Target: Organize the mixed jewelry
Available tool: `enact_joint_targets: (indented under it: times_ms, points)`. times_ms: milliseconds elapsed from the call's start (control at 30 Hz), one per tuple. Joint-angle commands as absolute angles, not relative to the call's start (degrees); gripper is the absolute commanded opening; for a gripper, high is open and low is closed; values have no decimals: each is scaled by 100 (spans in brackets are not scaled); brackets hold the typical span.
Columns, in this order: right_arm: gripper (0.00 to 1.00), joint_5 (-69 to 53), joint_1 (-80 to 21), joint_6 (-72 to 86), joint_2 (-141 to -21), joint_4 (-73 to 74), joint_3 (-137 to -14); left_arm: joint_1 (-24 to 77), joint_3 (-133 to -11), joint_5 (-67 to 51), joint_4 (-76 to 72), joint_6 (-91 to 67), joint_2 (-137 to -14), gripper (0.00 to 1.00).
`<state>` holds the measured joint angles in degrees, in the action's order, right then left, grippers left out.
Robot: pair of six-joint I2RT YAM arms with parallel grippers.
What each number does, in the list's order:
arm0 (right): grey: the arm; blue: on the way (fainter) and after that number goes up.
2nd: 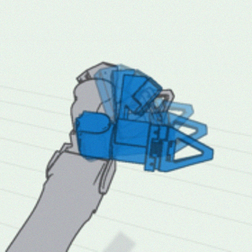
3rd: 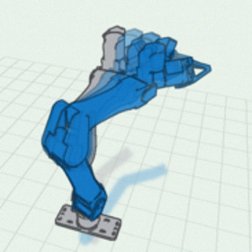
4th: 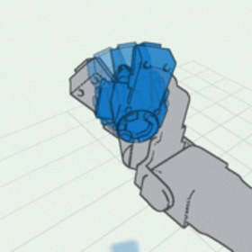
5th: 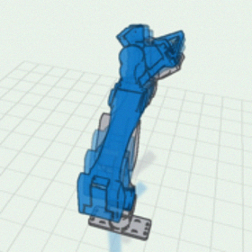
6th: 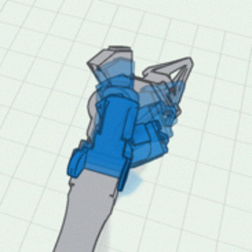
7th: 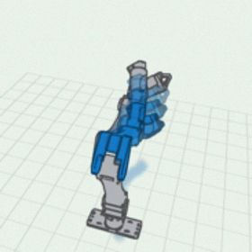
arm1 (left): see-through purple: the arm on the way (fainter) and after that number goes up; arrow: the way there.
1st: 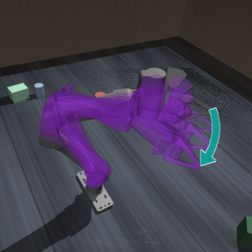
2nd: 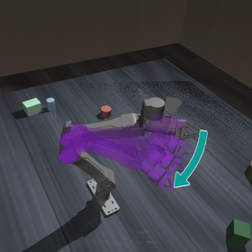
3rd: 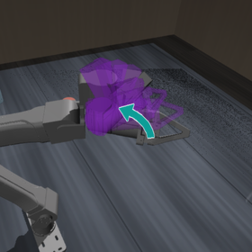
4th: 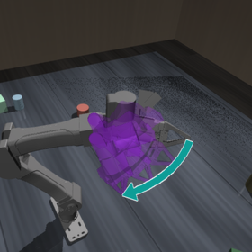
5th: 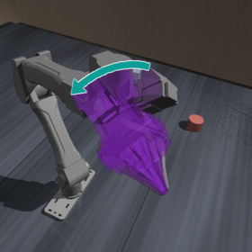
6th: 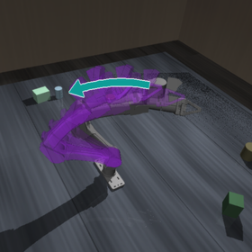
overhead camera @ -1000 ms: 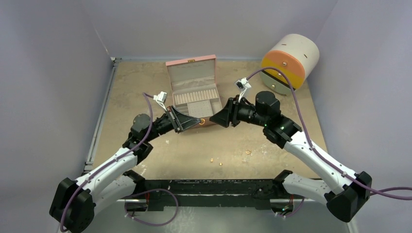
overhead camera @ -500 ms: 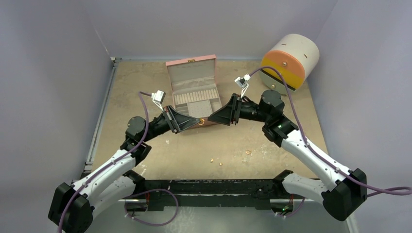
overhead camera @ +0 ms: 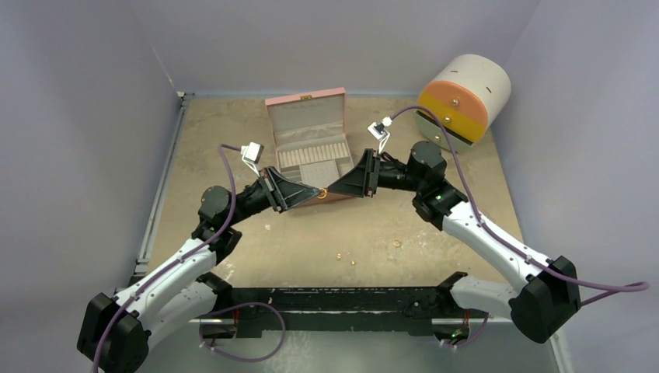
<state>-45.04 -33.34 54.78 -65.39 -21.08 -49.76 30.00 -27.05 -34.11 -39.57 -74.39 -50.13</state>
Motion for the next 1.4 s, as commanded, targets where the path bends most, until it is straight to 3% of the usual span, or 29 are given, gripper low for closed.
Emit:
enact_joint_targets:
  times_ms: [0, 767, 1367]
  points:
    - [43, -4817, -3349, 5706, -6568, -2675, -5140, 2971, -2977, -3512, -4359, -7443, -4969, 0]
    - [26, -4846, -3560, 5730, -6734, -2845, -5256, 2971, -2975, -3549, -4370, -7400, -5035, 0]
    - [23, -4694, -3560, 5739, -6651, -2839, -5197, 2971, -2965, -3577, -4195, -7313, -4957, 0]
